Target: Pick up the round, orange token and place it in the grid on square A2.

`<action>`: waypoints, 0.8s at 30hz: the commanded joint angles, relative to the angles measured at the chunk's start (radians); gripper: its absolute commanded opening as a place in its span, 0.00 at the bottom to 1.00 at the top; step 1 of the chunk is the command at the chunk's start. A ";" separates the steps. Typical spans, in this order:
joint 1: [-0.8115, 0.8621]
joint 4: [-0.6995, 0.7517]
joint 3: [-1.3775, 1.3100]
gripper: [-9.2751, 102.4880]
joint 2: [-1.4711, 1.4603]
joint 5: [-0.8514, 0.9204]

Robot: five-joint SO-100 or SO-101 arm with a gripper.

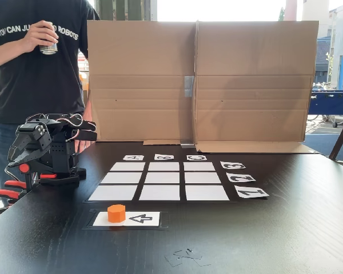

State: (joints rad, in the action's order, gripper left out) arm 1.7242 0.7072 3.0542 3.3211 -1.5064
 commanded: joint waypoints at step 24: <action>0.009 -0.057 -0.002 0.19 0.008 -0.011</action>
State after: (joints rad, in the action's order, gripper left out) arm 1.7257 0.6796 3.0542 3.3211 -1.5064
